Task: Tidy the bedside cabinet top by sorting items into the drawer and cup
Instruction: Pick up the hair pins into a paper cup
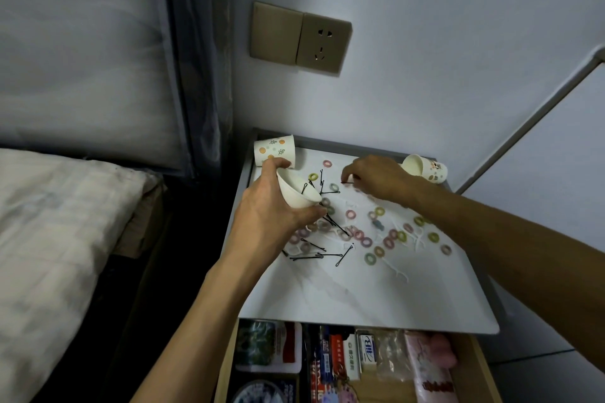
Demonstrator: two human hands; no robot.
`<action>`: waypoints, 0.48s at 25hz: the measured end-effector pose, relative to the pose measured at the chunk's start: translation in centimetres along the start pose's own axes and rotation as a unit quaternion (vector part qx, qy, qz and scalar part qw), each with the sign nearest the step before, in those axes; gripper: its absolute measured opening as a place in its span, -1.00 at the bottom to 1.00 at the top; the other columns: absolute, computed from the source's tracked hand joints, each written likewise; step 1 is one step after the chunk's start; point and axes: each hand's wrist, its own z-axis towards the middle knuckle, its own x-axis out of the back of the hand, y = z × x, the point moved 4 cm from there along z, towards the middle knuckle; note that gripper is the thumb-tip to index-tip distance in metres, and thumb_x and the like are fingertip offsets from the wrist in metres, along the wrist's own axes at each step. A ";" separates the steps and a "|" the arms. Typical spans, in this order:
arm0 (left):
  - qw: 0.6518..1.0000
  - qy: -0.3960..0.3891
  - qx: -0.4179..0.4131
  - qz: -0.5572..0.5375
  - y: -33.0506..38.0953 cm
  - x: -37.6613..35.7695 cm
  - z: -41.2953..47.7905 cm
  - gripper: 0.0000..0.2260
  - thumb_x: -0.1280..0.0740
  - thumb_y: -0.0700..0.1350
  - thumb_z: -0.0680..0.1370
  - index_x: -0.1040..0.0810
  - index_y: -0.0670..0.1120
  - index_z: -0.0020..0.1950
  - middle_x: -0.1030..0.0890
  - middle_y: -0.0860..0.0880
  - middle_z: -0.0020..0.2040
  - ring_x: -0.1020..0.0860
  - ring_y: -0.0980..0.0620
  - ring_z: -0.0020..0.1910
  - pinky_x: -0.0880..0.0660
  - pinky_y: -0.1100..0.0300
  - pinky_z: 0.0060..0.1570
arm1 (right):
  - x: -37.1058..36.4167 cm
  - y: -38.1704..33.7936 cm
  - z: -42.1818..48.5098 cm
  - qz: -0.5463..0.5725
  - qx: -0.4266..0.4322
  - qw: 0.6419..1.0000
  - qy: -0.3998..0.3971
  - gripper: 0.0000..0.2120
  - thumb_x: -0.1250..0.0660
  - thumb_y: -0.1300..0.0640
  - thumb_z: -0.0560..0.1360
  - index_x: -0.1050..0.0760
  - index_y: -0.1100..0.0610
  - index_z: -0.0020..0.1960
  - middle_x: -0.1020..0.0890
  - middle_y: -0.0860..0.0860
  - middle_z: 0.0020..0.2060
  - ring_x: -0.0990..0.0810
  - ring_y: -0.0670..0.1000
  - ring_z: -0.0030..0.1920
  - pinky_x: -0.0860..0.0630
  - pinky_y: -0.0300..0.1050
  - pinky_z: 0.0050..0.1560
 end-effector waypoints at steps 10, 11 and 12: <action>1.000 0.006 -0.001 -0.003 -0.1 0.3 0.1 -0.28 -0.62 0.08 0.24 -0.36 0.10 0.31 -0.60 0.02 0.05 -0.61 0.00 -0.03 -0.60 -0.04 -0.05 | -3.3 -3.1 1.5 0.145 -0.032 0.987 0.062 -0.95 -0.35 0.15 0.52 -0.57 0.11 -0.05 -0.64 0.03 -0.07 -0.57 0.06 -0.04 -0.33 -0.15 -0.15; 1.000 0.007 0.000 -0.004 -0.2 0.3 0.1 -0.28 -0.62 0.07 0.24 -0.36 0.10 0.31 -0.60 0.02 0.06 -0.61 0.00 -0.03 -0.60 -0.03 -0.05 | -3.4 -3.1 1.5 0.138 -0.029 0.988 0.058 -0.95 -0.35 0.13 0.53 -0.56 0.11 -0.05 -0.62 0.04 -0.07 -0.56 0.06 -0.03 -0.33 -0.15 -0.15; 1.000 0.007 0.001 -0.004 -0.3 0.3 0.2 -0.28 -0.62 0.07 0.24 -0.36 0.10 0.30 -0.60 0.02 0.06 -0.61 0.00 -0.03 -0.60 -0.04 -0.04 | -3.4 -3.1 1.6 0.131 -0.025 0.990 0.054 -0.94 -0.34 0.12 0.54 -0.55 0.10 -0.06 -0.60 0.04 -0.06 -0.55 0.06 -0.02 -0.34 -0.13 -0.14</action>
